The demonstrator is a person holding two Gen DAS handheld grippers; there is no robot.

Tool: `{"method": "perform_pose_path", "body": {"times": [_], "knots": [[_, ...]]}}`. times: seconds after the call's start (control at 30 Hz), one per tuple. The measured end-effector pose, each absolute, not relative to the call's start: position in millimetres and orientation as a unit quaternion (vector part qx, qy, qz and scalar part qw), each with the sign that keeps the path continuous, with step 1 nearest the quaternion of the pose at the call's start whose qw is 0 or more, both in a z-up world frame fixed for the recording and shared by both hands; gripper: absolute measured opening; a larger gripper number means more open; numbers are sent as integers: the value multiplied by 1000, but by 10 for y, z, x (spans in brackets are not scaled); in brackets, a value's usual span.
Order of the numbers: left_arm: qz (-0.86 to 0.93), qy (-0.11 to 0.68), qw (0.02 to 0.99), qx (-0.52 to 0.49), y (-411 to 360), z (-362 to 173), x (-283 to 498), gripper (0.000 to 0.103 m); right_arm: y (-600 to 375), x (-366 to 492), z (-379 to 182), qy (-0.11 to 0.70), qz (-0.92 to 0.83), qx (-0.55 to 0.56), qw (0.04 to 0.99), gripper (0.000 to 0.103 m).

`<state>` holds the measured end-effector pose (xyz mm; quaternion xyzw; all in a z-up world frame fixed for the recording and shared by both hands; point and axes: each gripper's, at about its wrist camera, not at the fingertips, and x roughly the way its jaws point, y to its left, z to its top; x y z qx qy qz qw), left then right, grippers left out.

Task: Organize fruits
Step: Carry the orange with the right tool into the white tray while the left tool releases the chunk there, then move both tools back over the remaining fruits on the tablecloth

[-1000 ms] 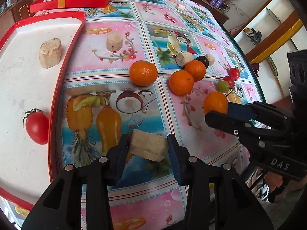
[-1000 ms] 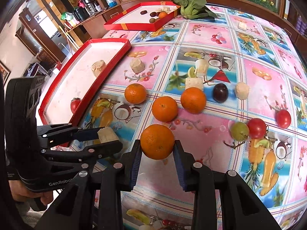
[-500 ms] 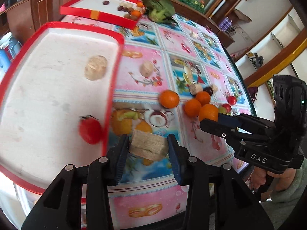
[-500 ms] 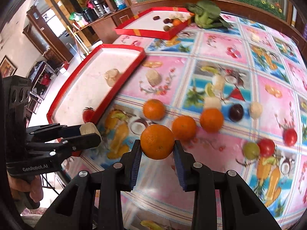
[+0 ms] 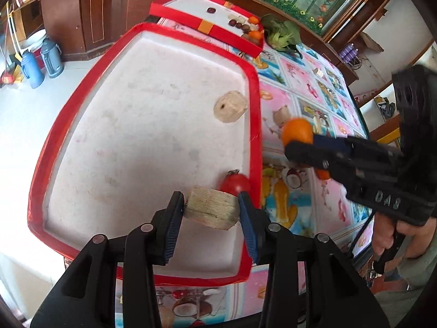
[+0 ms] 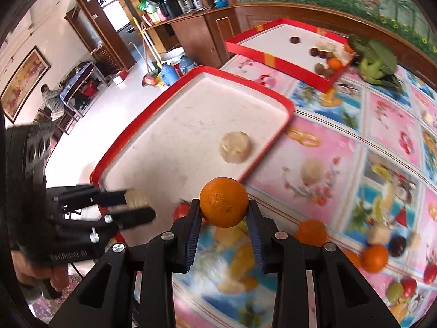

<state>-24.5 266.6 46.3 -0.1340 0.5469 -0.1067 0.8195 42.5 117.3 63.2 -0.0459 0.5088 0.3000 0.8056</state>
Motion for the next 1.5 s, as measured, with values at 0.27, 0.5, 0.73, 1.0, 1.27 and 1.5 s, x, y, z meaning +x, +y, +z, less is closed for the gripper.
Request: {"method": "perform_pose_path", "body": {"times": [0.27, 0.5, 0.73, 1.0, 1.27, 1.5], "knots": [[-142, 562, 806, -118, 2567, 291, -256, 39, 1669, 620, 373, 528, 295, -74, 793, 33], [-153, 565, 804, -106, 2486, 255, -212, 39, 1801, 642, 195, 540, 282, -106, 786, 34], [-134, 569, 806, -99, 2431, 256, -201, 39, 1841, 649, 140, 536, 294, -121, 782, 35], [-112, 570, 806, -117, 2418, 262, -271, 50, 1716, 640, 286, 528, 308, -99, 785, 51], [-81, 560, 817, -111, 2344, 457, -315, 64, 1176, 489, 605, 508, 297, -60, 806, 58], [-77, 542, 830, -103, 2022, 688, -279, 70, 253, 167, 657, 511, 260, 12, 819, 65]]}}
